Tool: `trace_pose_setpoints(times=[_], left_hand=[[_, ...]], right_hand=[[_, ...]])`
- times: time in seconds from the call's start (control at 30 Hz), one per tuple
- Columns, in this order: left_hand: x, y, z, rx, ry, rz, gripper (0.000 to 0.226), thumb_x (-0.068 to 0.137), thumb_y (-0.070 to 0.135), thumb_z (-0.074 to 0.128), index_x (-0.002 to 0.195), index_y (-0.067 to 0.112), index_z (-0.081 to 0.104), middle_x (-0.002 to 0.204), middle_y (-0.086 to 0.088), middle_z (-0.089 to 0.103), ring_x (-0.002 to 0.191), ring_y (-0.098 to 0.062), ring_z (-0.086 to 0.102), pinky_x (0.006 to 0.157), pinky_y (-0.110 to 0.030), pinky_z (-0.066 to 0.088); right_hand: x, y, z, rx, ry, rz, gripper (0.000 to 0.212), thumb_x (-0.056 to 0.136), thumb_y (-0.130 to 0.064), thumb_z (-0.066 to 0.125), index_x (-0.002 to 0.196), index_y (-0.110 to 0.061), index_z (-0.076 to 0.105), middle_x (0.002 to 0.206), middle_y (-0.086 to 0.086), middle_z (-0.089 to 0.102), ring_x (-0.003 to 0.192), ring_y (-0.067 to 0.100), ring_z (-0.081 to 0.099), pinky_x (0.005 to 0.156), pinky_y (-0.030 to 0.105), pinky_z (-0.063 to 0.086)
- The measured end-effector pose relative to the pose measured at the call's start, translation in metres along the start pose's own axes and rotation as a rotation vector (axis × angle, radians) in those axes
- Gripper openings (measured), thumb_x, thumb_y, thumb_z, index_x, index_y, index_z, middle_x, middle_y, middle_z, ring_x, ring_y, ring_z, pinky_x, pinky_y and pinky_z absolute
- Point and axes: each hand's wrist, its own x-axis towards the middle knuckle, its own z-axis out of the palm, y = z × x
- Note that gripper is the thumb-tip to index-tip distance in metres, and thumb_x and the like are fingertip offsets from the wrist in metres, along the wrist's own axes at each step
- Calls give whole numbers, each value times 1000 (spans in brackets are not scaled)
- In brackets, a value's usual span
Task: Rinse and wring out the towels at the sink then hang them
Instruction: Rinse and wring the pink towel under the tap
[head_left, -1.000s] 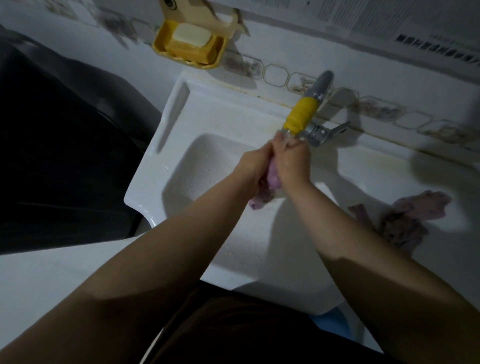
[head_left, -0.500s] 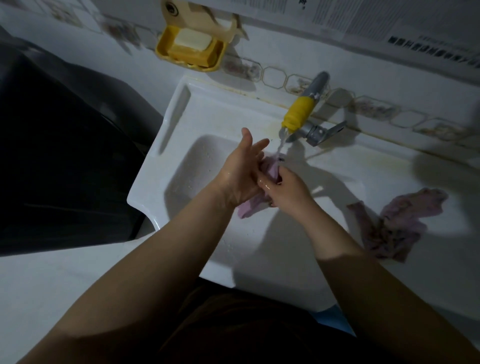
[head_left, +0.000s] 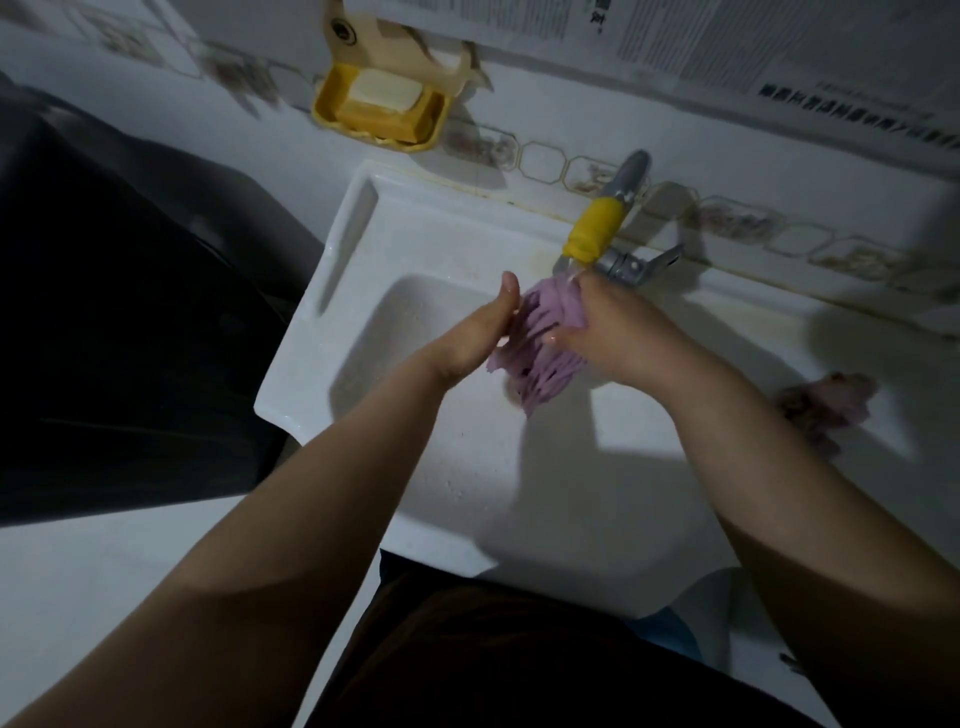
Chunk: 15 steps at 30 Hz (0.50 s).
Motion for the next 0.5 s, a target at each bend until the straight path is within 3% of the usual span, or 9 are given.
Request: trace_pose_setpoints(times=[0.07, 0.1, 0.17, 0.23, 0.3, 0.37, 0.5], left_hand=[[-2, 0, 3, 68, 134, 149, 53, 97, 54, 33, 137, 21, 45, 134, 4, 50, 121, -5, 45, 108, -18, 35], [-5, 4, 4, 106, 162, 221, 51, 97, 41, 48, 142, 20, 37, 138, 3, 46, 122, -1, 42, 99, -5, 34], [-7, 13, 3, 193, 141, 347, 64, 88, 27, 68, 142, 18, 35, 133, 3, 48, 116, 1, 45, 86, 5, 32], [-8, 22, -1, 278, 97, 382, 70, 81, 25, 75, 139, 19, 37, 126, 6, 50, 109, -1, 49, 85, 1, 36], [-7, 31, -7, 365, 51, 352, 70, 77, 27, 79, 135, 23, 40, 119, 4, 55, 103, -7, 54, 88, -15, 44], [-4, 38, -11, 467, -21, 294, 69, 76, 34, 79, 133, 24, 41, 116, 0, 60, 101, -15, 59, 92, -30, 48], [-2, 47, -11, 712, -181, 131, 61, 74, 32, 80, 124, 18, 49, 113, -2, 64, 101, -20, 61, 92, -34, 48]], right_hand=[[2, 5, -1, 50, 26, 24, 61, 84, -29, 69, 132, -9, 37, 129, 10, 54, 113, 28, 54, 83, 31, 40], [3, 6, 0, 91, 37, 22, 59, 85, -29, 68, 132, -11, 36, 122, 7, 56, 107, 25, 56, 82, 30, 41], [3, 7, 2, 185, 23, 2, 51, 88, -29, 63, 129, -14, 36, 109, 1, 55, 93, 19, 55, 77, 29, 43], [4, 11, 8, 369, -38, -9, 45, 89, -25, 61, 126, -19, 37, 112, 4, 60, 93, 20, 62, 80, 37, 53], [4, 19, 16, 552, -83, -1, 43, 87, -15, 64, 121, -21, 38, 117, 9, 61, 100, 22, 65, 86, 45, 55], [3, 26, 25, 699, -95, -12, 47, 85, -3, 65, 119, -19, 38, 117, 8, 61, 105, 19, 63, 88, 38, 54], [-3, 34, 35, 891, -45, 0, 51, 82, 21, 53, 121, -10, 43, 108, 3, 59, 97, 6, 60, 78, 16, 51]])
